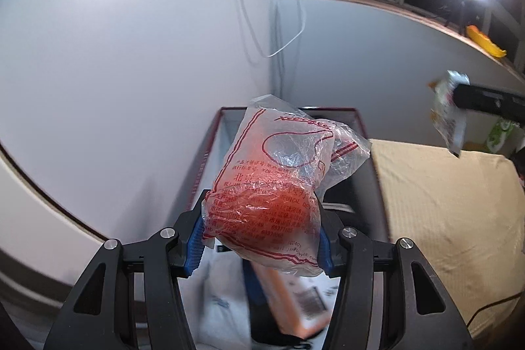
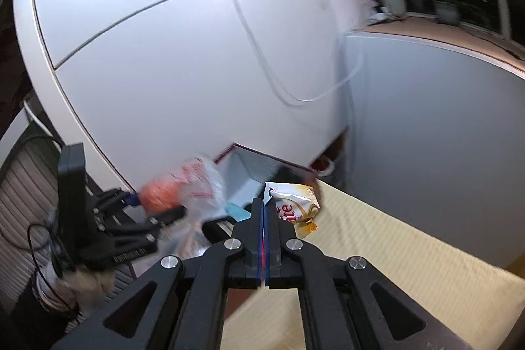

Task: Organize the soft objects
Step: 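Carry the mesh bag with the left tool while the right tool carries the sachet to the box, then open the left tool over the box while the right tool drops the sachet onto the glove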

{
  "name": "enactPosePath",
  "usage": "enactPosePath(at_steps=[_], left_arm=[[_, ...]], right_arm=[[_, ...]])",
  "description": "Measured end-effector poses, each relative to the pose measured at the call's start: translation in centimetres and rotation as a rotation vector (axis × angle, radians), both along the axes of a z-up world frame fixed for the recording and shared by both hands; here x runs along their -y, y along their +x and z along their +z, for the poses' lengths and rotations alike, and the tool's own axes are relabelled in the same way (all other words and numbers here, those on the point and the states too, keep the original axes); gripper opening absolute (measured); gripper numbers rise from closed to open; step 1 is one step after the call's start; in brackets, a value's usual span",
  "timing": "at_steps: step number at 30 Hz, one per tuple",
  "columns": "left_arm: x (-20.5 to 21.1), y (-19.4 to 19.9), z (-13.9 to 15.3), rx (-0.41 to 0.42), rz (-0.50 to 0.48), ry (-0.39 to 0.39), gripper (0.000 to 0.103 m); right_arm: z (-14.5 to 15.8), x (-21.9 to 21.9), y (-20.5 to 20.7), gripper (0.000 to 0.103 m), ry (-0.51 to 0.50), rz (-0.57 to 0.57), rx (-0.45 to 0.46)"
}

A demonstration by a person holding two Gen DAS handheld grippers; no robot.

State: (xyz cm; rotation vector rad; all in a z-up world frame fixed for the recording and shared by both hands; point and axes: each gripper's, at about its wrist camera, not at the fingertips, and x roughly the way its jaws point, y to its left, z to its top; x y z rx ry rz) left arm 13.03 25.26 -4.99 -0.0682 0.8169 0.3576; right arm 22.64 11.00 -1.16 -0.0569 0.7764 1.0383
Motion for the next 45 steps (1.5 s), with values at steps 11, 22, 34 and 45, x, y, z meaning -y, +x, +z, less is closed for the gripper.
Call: enactPosePath(at_steps=[11,22,34,45], left_arm=[[-1.3,0.9,-2.0,-0.057,0.039,0.089,0.053],[-1.4,0.9,-2.4,-0.073,0.062,0.113,0.060],[0.2,-2.5,0.4,0.003,0.049,0.070,0.060],[5.8,-10.8,2.6,0.084,-0.010,-0.032,0.060]], right_arm=[[-2.9,-10.1,1.7,0.000,-0.094,0.088,-0.044],[-3.4,-13.0,2.6,0.030,-0.147,0.080,-0.032],[-0.2,-7.7,0.2,0.059,-0.113,0.011,0.018],[2.5,4.8,-6.2,0.066,-0.055,-0.080,0.054]])
